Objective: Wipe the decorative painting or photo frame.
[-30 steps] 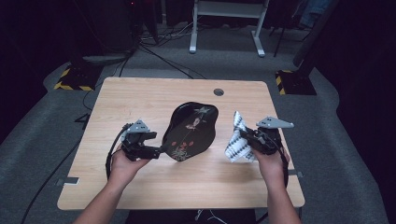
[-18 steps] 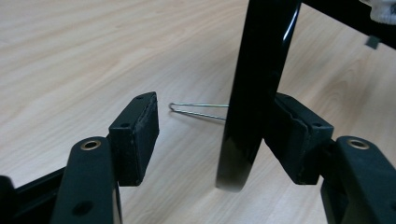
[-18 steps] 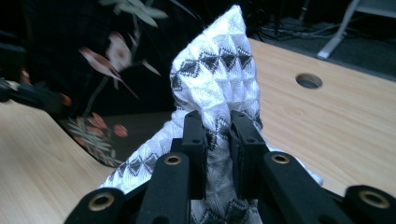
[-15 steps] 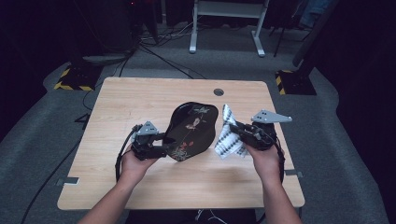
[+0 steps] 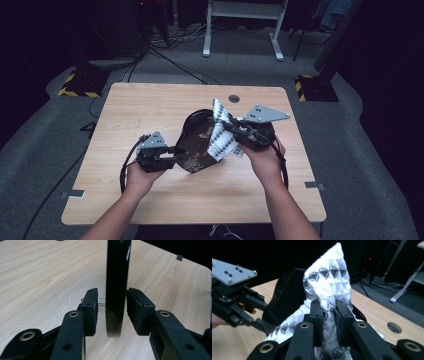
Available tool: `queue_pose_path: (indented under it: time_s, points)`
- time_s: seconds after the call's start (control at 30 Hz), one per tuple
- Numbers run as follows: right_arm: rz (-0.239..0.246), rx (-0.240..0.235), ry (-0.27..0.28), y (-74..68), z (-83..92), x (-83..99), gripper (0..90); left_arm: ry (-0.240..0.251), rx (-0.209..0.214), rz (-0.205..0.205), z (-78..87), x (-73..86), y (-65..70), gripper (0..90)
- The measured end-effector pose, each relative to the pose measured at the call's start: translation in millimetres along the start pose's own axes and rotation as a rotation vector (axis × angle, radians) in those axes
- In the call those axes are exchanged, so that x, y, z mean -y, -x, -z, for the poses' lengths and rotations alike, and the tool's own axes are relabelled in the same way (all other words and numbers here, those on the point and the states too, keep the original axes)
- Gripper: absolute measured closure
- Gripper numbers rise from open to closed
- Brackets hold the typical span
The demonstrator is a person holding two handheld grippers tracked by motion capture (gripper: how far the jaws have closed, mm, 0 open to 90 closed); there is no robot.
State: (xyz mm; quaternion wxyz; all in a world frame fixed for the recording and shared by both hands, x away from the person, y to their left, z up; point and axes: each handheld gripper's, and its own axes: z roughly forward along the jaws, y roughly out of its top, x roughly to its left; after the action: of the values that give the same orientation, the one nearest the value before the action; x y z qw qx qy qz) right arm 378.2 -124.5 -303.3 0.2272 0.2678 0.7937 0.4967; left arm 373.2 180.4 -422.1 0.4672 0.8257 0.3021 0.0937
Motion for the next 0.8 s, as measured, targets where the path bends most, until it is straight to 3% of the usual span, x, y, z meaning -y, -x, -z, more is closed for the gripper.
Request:
queue_pose_path:
  time_s: [0.1, 0.27, 0.4, 0.43, 0.53, 0.8]
  points:
    - [0.018, -0.005, -0.002, -5.5, -8.4, -8.5, 78.9, -0.019, -0.008, 0.003, -0.8, 0.2, -1.0, 62.0]
    - [0.042, -0.012, -0.01, -12.0, -18.5, -17.1, 78.9, -0.017, 0.034, 0.012, 0.3, 1.8, -4.9, 72.7]
    - [0.047, -0.013, -0.023, -13.8, -25.7, -19.3, 78.9, -0.012, 0.054, 0.014, 1.8, 1.9, -8.4, 72.5]
    - [0.045, -0.013, -0.026, -14.1, -28.1, -19.4, 78.9, -0.008, 0.076, 0.024, 1.6, 2.3, -8.6, 72.6]
    - [0.044, -0.013, -0.03, -14.7, -32.6, -19.2, 78.9, -0.007, 0.098, 0.029, 2.2, 3.0, -9.7, 77.3]
    - [0.045, -0.014, -0.036, -15.5, -36.1, -19.2, 78.9, -0.016, 0.111, 0.013, 1.4, 2.2, -8.7, 78.1]
